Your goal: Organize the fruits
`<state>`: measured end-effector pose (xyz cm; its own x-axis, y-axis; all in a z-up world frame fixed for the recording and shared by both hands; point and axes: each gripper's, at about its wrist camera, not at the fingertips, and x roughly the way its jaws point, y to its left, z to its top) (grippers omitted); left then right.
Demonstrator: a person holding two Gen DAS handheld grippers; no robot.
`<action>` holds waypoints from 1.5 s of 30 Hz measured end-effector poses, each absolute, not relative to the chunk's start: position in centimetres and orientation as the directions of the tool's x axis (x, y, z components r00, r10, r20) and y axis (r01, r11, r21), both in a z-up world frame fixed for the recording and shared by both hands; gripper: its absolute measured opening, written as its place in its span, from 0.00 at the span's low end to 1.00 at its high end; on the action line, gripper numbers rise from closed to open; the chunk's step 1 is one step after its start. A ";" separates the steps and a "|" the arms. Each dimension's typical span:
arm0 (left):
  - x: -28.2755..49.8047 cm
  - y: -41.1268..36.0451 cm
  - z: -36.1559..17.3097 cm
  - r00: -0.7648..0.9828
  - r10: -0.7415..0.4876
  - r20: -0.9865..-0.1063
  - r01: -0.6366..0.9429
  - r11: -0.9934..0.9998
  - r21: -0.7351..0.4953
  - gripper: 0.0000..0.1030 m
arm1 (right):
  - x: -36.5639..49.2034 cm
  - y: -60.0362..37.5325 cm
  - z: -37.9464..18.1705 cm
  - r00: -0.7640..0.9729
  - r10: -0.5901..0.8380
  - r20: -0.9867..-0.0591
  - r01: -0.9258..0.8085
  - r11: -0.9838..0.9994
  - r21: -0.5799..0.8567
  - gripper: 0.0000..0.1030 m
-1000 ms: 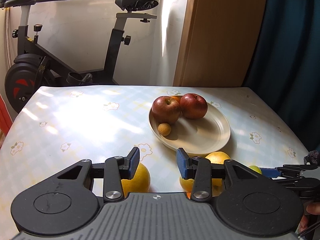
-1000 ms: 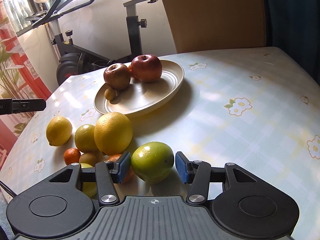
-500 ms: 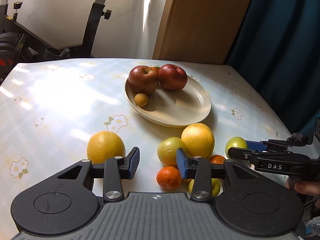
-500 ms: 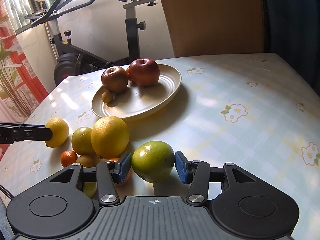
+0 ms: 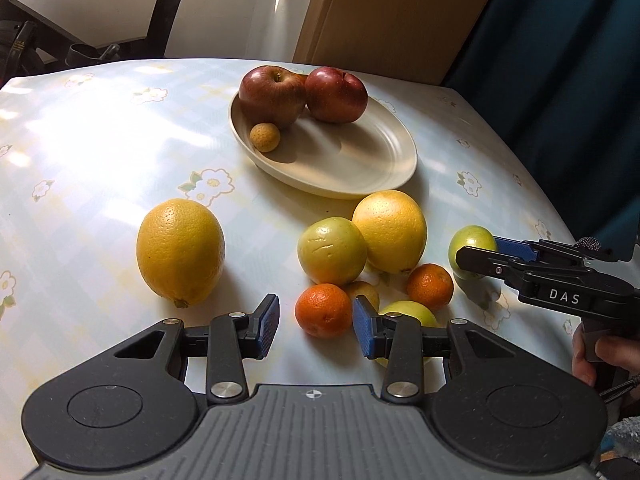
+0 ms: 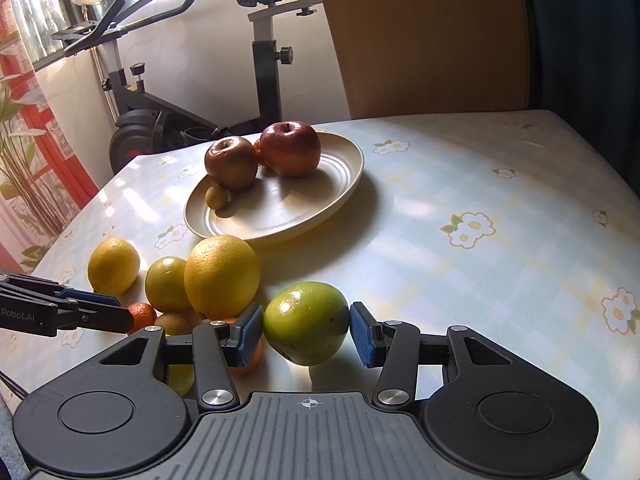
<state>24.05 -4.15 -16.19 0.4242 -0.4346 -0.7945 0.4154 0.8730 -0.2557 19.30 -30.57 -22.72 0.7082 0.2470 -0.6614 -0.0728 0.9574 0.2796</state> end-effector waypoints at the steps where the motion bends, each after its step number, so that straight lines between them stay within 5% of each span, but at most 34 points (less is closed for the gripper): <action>1: 24.0 -4.2 -16.2 0.423 -0.439 -0.793 0.421 0.870 -0.258 0.41 | 19.3 -30.6 -22.7 0.708 0.247 -0.661 -0.072 0.957 0.280 0.43; 25: 23.6 -4.4 -17.6 0.430 -0.487 -0.760 0.478 0.837 -0.266 0.35 | 19.3 -30.8 -22.9 0.711 0.243 -0.659 -0.067 0.957 0.282 0.43; 45: 27.6 -4.4 -11.9 0.567 -0.497 -0.657 0.481 0.847 -0.227 0.35 | 22.3 -31.6 -19.6 0.758 0.229 -0.610 -0.139 0.971 0.192 0.43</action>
